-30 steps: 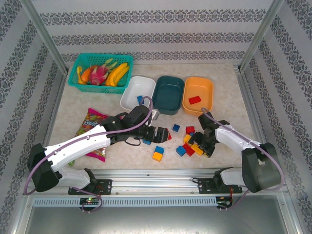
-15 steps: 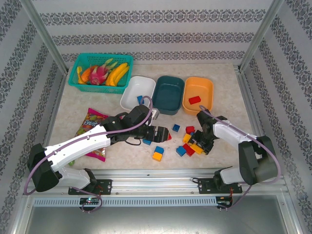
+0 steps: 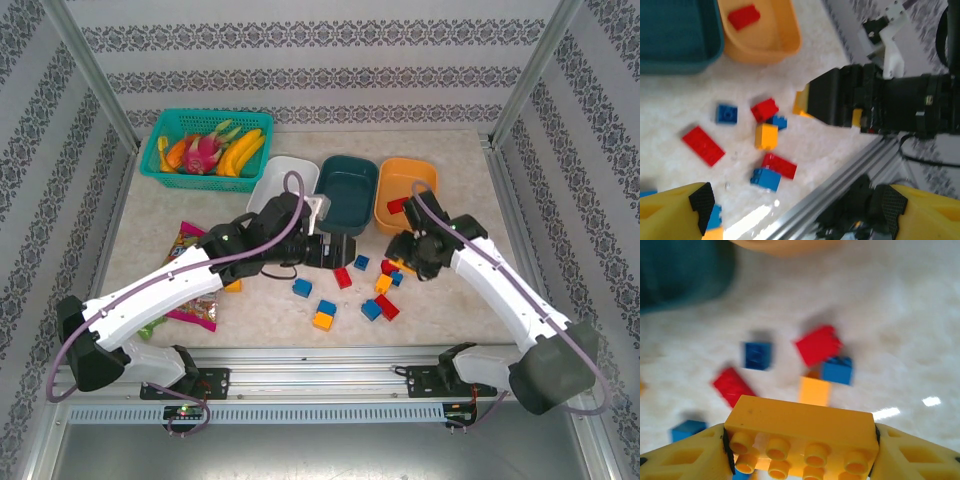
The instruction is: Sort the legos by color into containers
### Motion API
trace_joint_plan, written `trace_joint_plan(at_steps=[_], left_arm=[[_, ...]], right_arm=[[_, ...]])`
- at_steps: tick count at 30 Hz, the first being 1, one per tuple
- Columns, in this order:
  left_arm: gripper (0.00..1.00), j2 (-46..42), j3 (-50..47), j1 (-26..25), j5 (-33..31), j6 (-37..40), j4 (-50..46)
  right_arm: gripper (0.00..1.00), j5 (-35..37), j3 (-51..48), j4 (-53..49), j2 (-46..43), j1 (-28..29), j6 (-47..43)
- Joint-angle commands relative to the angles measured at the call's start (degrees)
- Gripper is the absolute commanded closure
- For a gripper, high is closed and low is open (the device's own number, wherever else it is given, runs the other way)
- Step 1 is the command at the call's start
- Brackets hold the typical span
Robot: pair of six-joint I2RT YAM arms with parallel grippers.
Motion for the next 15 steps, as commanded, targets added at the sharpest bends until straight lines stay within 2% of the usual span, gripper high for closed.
trace_joint_plan(at_steps=[1, 9, 15], left_arm=[[0.1, 1.6, 4.3, 4.4, -0.8, -0.6, -2.3], [0.08, 3.0, 5.0, 15.2, -0.5, -3.1, -0.3], [0.08, 3.0, 3.0, 18.5, -1.7, -4.0, -1.5]], right_arm=[[0.49, 2.1, 8.3, 1.8, 8.8, 2.0, -4.5], [0.49, 0.5, 32.5, 3.4, 36.2, 0.9, -9.6], [0.49, -1.9, 48.6, 0.4, 54.2, -1.3, -9.9]])
